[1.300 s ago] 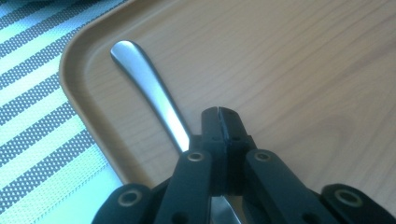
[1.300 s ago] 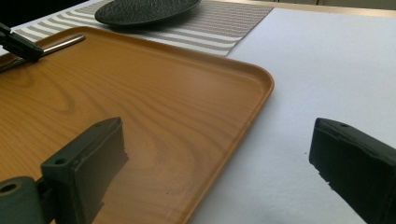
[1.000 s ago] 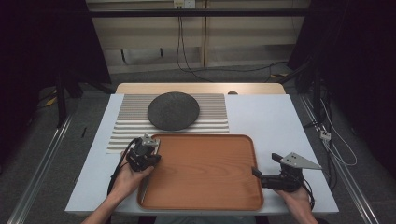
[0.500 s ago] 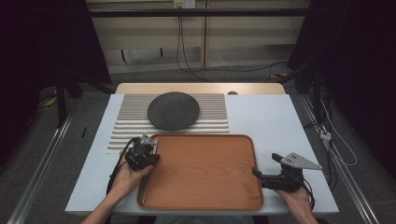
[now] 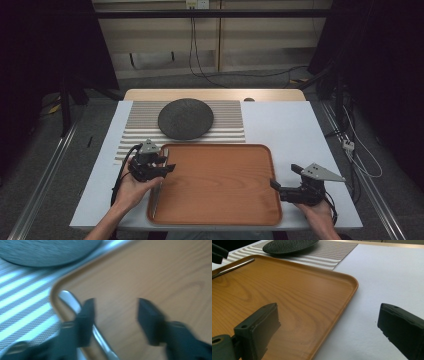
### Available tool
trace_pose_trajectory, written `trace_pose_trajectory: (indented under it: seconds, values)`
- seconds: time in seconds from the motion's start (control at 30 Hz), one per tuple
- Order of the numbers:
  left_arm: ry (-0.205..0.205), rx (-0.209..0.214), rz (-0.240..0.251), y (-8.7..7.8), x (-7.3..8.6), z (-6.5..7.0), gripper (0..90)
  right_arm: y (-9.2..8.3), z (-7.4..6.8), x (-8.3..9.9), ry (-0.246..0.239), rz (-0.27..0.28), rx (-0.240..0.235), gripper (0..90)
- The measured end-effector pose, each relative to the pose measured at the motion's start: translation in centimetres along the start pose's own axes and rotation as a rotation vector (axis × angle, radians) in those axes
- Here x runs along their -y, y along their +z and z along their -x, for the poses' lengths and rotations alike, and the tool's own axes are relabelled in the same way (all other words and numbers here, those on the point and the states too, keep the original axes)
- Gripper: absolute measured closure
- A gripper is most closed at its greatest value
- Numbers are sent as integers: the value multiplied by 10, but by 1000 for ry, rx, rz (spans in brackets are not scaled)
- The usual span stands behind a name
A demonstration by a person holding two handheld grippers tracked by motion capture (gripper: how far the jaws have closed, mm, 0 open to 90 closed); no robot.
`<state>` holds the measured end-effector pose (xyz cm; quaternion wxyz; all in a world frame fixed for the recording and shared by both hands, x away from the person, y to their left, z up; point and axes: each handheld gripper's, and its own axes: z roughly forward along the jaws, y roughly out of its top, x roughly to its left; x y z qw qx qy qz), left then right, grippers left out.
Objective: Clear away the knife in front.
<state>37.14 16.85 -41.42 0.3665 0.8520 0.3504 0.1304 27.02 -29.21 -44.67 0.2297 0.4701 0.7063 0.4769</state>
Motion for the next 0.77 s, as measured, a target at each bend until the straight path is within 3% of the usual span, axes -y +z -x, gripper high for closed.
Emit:
trace_pose_trajectory:
  seconds: [0.07,0.1,0.13,0.2,0.3,0.47,0.63,0.73,0.77]
  values:
    - [-26,-20,30,-4,2,-1,280,0,0,0,-1,0,0,36]
    - [-44,-10,43,-8,2,-3,211,-1,0,0,-4,0,3,36]
    - [-83,-17,64,-11,3,-5,147,-1,-1,0,-3,-1,3,36]
    - [-103,-15,89,-17,7,-8,64,0,-1,0,-3,-1,4,36]
    - [-126,-45,112,-23,15,-9,57,0,-1,0,-3,-2,5,36]
    - [-119,-58,134,-31,33,-6,57,0,-1,0,-2,-1,8,36]
    - [-139,-102,204,-41,44,-8,84,-1,0,0,-2,-1,12,36]
    - [-155,-107,213,-44,48,-9,72,-1,-1,0,-3,0,13,36]
    - [-133,-115,200,-44,48,-8,72,-1,-1,0,2,3,15,36]
